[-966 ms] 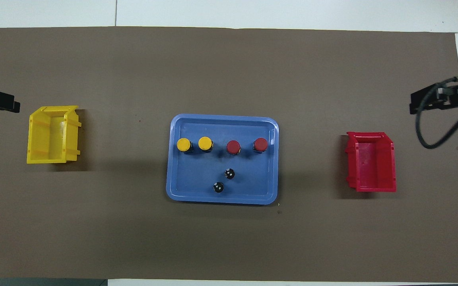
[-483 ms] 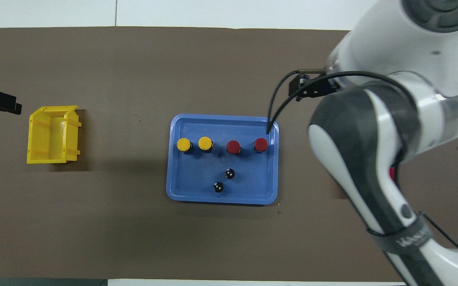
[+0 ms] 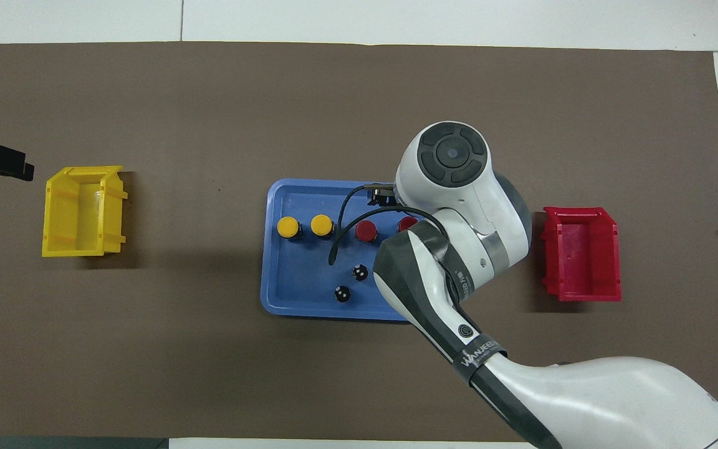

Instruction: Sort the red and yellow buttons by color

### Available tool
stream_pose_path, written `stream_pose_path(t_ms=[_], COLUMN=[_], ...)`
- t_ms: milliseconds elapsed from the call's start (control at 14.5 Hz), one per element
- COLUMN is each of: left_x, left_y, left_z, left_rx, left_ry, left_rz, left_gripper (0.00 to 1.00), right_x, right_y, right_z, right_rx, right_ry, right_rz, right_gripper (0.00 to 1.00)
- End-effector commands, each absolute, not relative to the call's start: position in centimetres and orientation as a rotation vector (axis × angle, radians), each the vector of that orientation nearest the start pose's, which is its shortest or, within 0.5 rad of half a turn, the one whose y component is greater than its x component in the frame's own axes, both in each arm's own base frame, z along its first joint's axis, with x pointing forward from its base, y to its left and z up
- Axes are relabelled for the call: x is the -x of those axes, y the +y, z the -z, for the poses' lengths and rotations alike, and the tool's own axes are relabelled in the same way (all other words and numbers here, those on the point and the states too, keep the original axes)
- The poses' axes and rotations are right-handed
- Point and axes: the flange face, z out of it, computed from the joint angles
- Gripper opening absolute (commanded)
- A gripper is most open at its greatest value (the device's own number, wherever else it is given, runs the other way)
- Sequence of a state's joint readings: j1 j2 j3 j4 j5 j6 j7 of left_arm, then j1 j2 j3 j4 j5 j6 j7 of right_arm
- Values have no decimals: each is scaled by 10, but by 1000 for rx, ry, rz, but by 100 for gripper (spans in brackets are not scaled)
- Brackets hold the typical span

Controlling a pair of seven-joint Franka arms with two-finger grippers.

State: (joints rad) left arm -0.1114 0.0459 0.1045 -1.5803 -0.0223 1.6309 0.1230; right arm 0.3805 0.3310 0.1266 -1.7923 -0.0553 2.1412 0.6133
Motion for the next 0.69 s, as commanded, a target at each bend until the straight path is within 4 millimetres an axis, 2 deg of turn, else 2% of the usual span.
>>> stream_pose_path(t_ms=[0,138,414,621], left_x=[-565,-563,-562,-563], left_y=[-8,-9,-9,-10], left_z=[-599,-597,-596,-597], left_rx=[3139,3139,3140,3139], left_ry=[209,214,207,211], left_rz=[3,-2,-4,15], left_gripper=[100,100,100,100], right_x=[-542,-535,-529,-532], right_y=[295,294,292,293], right_z=[-363,-353,-349,-351], right_rx=[3129,3137,3144,3132], right_ry=[147,138,130,131], right_rz=[50,32,19,43], right_gripper=[95,91,77,55])
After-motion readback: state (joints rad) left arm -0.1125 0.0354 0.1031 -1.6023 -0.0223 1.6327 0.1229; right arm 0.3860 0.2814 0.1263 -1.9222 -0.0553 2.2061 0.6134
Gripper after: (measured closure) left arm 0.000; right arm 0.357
